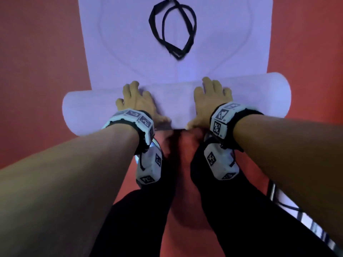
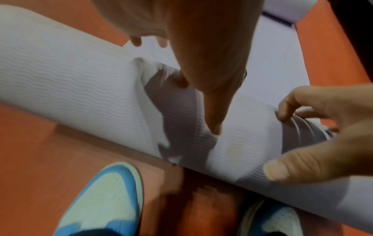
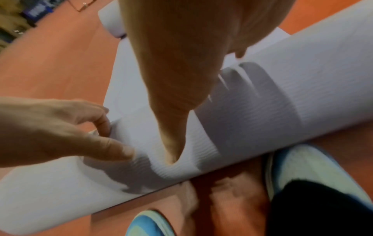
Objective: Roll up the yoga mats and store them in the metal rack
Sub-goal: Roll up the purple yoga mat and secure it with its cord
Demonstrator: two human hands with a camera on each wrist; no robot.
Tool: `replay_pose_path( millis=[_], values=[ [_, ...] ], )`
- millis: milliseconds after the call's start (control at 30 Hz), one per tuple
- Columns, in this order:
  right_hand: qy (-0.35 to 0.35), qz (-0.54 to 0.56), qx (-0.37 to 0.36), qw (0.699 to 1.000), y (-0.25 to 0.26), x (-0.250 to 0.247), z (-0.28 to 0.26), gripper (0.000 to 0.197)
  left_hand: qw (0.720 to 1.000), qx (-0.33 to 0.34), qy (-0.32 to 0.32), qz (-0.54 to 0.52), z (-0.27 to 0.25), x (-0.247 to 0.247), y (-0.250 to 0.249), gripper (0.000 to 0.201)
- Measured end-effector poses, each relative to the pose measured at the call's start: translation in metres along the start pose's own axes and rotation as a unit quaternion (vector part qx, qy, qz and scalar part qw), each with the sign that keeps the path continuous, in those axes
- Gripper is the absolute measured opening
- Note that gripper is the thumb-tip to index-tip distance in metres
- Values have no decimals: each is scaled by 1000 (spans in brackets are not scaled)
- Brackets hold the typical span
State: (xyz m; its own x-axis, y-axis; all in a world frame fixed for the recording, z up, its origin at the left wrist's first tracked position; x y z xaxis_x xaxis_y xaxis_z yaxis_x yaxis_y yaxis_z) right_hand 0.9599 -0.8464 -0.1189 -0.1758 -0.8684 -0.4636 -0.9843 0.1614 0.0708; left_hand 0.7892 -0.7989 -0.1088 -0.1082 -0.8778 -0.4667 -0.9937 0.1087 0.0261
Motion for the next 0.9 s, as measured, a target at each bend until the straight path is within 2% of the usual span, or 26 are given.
replay_pose_path(
  millis=[100,167,233,300,400,467,500,534,600,667,700,767,800,834,900],
  values=[
    [4,16,6,1000,-4,20,-16,109,999,24,31,-31,-13,22,3,100],
    [10,-8,30,999,-5,30,-28,101,999,4,51,-16,-27,38,10,104],
    [37,-12,23,999,-3,49,-35,94,999,-6,48,0,-41,55,16,94],
    [62,17,-1,998,2,70,-38,98,998,5,46,-29,-50,70,19,84],
    [62,31,7,998,-2,105,-49,107,995,8,64,-82,-63,101,22,97],
    [44,-4,27,999,-7,130,-62,89,997,-7,59,-42,-72,123,24,106],
    [43,-4,26,999,-8,150,-70,80,998,-17,67,-9,-80,142,27,101],
    [53,4,23,998,-8,173,-78,78,996,-24,83,16,-87,166,31,94],
    [81,37,8,996,-7,214,-87,94,993,-16,109,31,-93,205,36,86],
    [112,57,24,992,-8,256,-93,108,993,1,122,5,-94,243,44,84],
    [111,55,38,992,-7,276,-95,102,993,10,116,3,-94,261,49,82],
    [72,36,54,995,-3,296,-102,76,996,21,83,38,-95,286,56,76],
    [63,34,58,996,1,307,-105,75,996,25,64,54,-98,299,59,76],
    [56,36,60,996,6,320,-103,85,997,35,36,51,-96,314,61,79],
    [16,63,66,996,11,325,-98,99,996,73,-40,-20,-94,324,62,81]
  ],
)
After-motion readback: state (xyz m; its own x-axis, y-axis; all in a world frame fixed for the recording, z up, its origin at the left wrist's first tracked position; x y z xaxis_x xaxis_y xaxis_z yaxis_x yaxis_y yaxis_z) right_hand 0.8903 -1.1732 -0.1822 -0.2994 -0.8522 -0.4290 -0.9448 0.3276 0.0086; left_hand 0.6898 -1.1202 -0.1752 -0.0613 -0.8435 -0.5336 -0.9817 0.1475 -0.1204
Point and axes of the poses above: each hand's wrist, its own z-axis towards the middle knuckle, its own x-axis out of the palm, y = z × x, the point moved 9 cm from there along z, towards the middle knuckle, and after that the axes turned 12 degrees about y, right-handed, at the moved point
